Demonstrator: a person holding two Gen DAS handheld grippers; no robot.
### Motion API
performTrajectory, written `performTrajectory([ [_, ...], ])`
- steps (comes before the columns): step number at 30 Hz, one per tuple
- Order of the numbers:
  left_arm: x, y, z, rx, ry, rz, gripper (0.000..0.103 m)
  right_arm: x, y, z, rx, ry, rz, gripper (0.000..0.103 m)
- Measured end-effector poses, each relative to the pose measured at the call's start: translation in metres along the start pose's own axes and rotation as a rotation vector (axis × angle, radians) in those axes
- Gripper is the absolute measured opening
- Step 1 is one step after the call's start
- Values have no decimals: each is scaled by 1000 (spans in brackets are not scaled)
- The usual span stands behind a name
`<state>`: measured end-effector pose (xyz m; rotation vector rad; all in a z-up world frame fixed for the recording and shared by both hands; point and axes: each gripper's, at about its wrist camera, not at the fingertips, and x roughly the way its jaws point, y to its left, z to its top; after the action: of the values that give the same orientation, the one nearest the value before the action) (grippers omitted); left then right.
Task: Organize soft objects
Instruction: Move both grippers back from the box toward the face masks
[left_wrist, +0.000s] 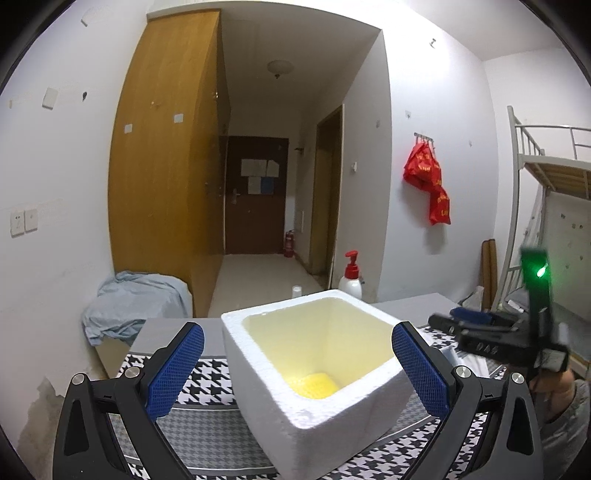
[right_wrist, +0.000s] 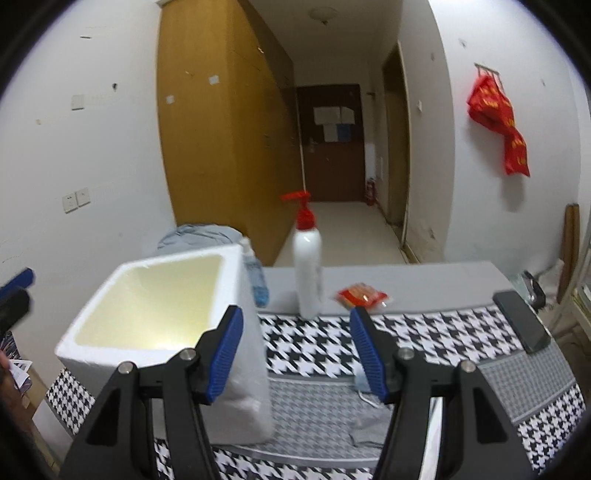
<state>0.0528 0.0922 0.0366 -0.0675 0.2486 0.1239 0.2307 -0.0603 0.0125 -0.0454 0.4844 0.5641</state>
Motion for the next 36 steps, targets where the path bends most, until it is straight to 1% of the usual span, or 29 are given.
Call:
performTrajectory([
  [4,-4,-6,-2,1,-5,-16,102,11,-10,-11,2,37,-28,65],
  [9,-4,-14,-7,18,0,-22,102,28,-26,-21,20,93,-36,65],
  [16,-1,-24,-15,23,24,-45,102,49,-22,-28,-9,134,-3,65],
  [18,-1,-27,-15,26,25,-47,102,49,-19,-29,-17,131,31,65],
  [23,-4,-32,-16,26,26,-50,102,41,-4,-30,-64,108,85,65],
  [27,-8,-33,-18,29,31,-49,102,36,9,-31,-97,106,133,65],
  [31,-11,-35,-20,29,35,-46,102,35,22,-33,-112,114,172,65],
  [36,-8,-41,-24,33,61,-42,102,35,35,-35,-122,121,201,65],
])
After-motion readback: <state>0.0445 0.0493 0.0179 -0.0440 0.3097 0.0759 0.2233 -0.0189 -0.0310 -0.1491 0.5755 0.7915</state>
